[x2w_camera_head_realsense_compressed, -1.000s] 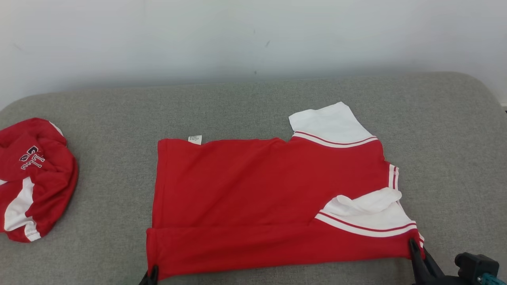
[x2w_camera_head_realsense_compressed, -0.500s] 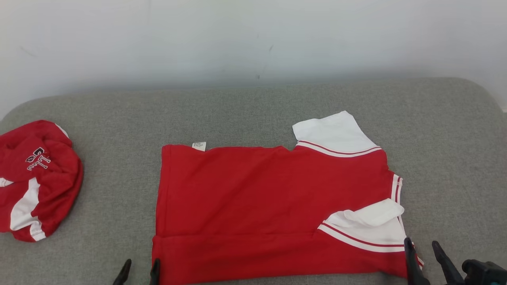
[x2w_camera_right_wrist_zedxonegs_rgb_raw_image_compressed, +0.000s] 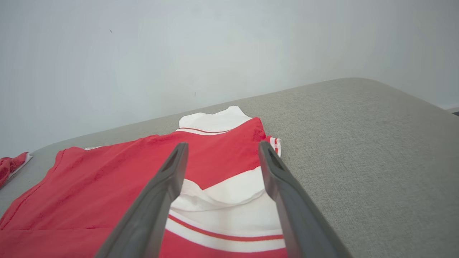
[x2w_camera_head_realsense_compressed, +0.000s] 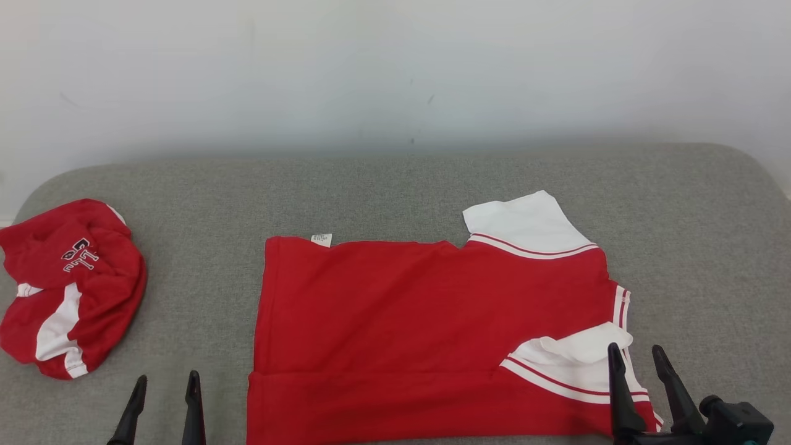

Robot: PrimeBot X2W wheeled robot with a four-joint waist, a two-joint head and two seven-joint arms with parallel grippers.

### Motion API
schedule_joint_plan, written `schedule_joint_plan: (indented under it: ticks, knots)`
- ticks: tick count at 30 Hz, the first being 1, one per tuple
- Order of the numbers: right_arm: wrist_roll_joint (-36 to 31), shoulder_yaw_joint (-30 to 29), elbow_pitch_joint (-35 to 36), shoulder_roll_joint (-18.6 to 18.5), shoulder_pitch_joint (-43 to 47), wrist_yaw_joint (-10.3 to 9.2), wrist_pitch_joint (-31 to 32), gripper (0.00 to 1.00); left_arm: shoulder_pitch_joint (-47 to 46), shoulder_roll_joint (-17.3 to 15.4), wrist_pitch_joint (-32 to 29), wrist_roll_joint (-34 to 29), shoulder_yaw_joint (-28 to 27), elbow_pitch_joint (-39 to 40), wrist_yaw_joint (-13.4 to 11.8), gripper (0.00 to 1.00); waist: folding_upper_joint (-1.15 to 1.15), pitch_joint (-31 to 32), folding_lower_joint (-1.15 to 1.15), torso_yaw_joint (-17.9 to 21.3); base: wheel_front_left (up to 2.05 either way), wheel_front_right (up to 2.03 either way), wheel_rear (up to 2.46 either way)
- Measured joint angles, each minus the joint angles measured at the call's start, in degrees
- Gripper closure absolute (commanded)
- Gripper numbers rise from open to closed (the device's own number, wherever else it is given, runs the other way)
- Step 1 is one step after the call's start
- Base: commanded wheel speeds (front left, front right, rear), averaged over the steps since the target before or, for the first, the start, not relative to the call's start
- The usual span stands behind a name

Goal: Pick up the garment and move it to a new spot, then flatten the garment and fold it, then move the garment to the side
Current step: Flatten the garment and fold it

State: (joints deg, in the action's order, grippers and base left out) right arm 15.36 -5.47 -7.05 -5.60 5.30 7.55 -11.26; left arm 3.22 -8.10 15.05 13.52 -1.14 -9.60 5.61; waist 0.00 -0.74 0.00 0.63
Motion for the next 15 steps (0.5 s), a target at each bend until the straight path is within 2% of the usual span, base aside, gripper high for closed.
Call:
schedule_joint_plan:
  ticks: [6, 15]
  knots:
    - [-1.47, 3.01, -1.42, -0.79, -1.03, 0.00, -2.99, 0.00, 0.37, 0.73, 0.00, -2.70, -2.37, 0.54, 0.44, 0.00, 0.00, 0.40, 0.00, -0.16, 0.00, 0.00, 0.00]
    - [-1.90, 5.65, -3.77, -0.43, -2.10, 0.00, -3.72, 0.00, 0.93, 1.82, 0.01, -4.83, -3.66, -0.22, 0.96, 0.00, 0.00, 0.68, 0.00, -0.29, 0.00, 0.00, 0.00]
